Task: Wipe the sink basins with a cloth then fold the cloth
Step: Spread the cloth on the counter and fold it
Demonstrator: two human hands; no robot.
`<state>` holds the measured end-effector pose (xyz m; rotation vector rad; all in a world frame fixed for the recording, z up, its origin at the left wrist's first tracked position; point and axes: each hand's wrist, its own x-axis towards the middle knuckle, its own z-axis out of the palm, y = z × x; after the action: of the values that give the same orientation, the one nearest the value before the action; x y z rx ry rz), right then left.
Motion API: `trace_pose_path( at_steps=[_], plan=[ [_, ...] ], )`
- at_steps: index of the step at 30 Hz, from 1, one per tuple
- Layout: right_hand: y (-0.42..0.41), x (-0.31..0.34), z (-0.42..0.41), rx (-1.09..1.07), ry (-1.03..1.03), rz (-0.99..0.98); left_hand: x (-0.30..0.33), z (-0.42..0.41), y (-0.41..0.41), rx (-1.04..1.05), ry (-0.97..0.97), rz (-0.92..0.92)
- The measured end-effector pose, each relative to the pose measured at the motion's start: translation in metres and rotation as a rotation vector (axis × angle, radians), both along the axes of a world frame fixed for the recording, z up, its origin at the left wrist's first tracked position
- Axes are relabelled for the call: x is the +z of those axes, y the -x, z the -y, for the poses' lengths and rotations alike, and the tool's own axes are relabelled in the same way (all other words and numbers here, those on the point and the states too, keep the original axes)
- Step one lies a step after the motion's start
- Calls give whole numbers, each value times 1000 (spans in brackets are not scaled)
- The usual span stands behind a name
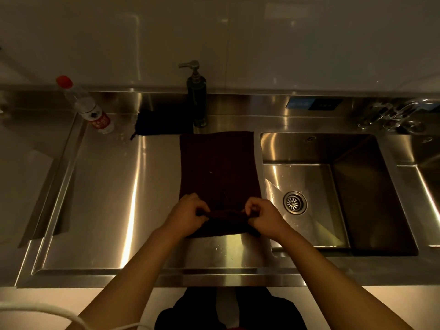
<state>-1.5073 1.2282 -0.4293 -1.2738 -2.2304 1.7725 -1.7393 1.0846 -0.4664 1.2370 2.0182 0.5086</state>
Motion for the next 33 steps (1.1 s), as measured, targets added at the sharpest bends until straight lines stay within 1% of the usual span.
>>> trace_pose_path(
  at_steps=[2,5,7,9,11,12,14,15,17,20,22,24,27,30,33],
  plan=[
    [-7,3,2,-6,64,-24,10,16,5,3,-50,68],
    [1,8,5,-90,114,-89,22,31,7,75,-22,185],
    [15,12,4,-101,123,-140,31,28,3,83,-8,235],
    [35,20,2,-12,116,-184,37,15,-1,53,-20,215],
    [56,27,-2,87,61,-212,40,0,-4,15,-59,168],
    [65,29,-4,95,22,-221,41,-7,-4,29,-77,148],
    [79,30,-10,-8,-39,-223,39,-14,0,147,-111,121],
    [83,28,-15,-76,-73,-193,38,-15,3,223,-123,116],
    [85,20,-25,-132,-163,-48,36,-10,12,356,-145,124],
    [80,-3,-31,-26,-220,194,33,-1,23,485,-157,157],
    [78,-17,-24,44,-202,280,30,2,28,555,-155,144],
    [79,-28,-16,72,-257,310,30,3,31,624,-171,163],
    [80,-36,-12,35,-297,301,31,4,34,745,-215,291],
    [75,-37,-21,-6,-234,295,31,5,36,759,-227,334],
    [63,-31,-39,-139,-84,201,33,1,39,740,-252,374]
  ],
)
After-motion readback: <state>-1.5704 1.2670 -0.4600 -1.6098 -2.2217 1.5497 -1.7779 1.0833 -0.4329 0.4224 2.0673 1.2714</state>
